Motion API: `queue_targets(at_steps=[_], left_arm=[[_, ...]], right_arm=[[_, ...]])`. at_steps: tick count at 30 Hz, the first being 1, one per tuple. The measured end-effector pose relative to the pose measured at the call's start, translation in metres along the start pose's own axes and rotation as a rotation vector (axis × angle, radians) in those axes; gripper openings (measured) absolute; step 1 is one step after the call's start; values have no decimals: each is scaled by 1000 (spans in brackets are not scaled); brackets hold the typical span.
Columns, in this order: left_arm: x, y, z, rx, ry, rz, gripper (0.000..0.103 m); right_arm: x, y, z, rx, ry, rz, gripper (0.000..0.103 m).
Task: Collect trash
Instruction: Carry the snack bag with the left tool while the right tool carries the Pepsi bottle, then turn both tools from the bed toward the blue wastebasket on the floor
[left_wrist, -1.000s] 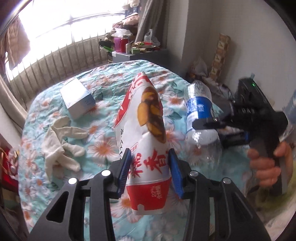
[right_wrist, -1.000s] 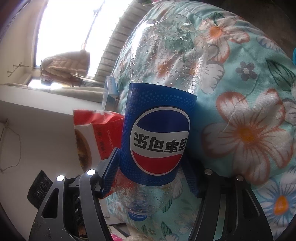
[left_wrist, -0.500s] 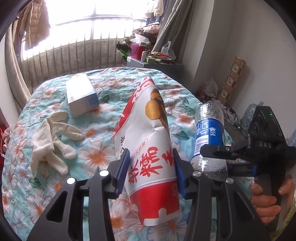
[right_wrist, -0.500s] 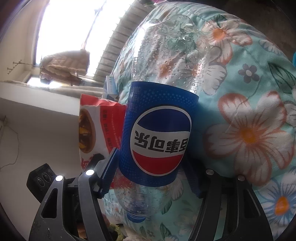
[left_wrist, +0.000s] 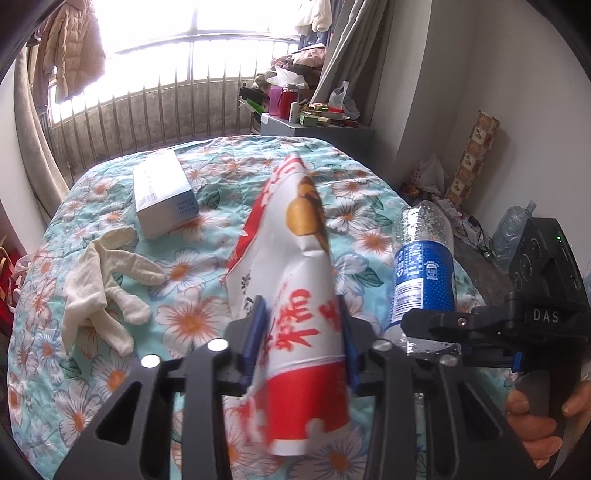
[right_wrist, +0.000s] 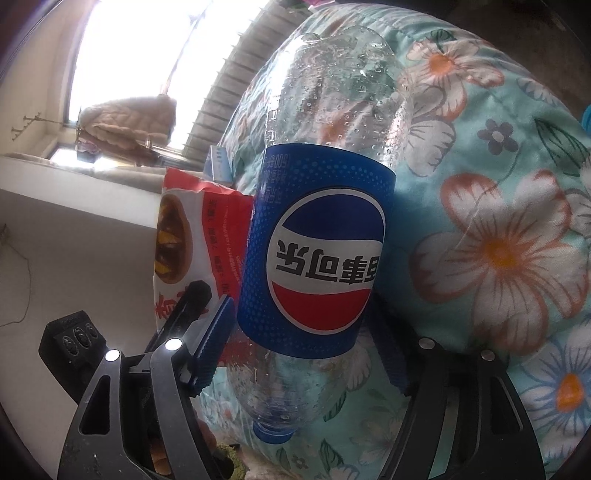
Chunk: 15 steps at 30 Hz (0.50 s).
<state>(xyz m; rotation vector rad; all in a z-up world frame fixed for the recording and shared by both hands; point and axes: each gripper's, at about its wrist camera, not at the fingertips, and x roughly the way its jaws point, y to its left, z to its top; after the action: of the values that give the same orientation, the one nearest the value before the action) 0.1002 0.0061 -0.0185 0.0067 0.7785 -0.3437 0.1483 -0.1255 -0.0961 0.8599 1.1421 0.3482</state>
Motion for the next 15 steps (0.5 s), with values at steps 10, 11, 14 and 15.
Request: queue_targets(at_steps=[10, 11, 14, 15], left_arm=[[-3, -1, 0, 13, -9, 17, 26], [-3, 0, 0, 11, -9, 17, 26], [-5, 1, 0, 8, -12, 16, 25], [-5, 1, 0, 8, -13, 15, 25]], right_arm=[[-13, -12, 3, 23, 8, 55, 61], [-15, -13, 3, 21, 9, 55, 61], [-20, -15, 4, 20, 11, 54, 60], [-21, -15, 5, 20, 11, 55, 60]])
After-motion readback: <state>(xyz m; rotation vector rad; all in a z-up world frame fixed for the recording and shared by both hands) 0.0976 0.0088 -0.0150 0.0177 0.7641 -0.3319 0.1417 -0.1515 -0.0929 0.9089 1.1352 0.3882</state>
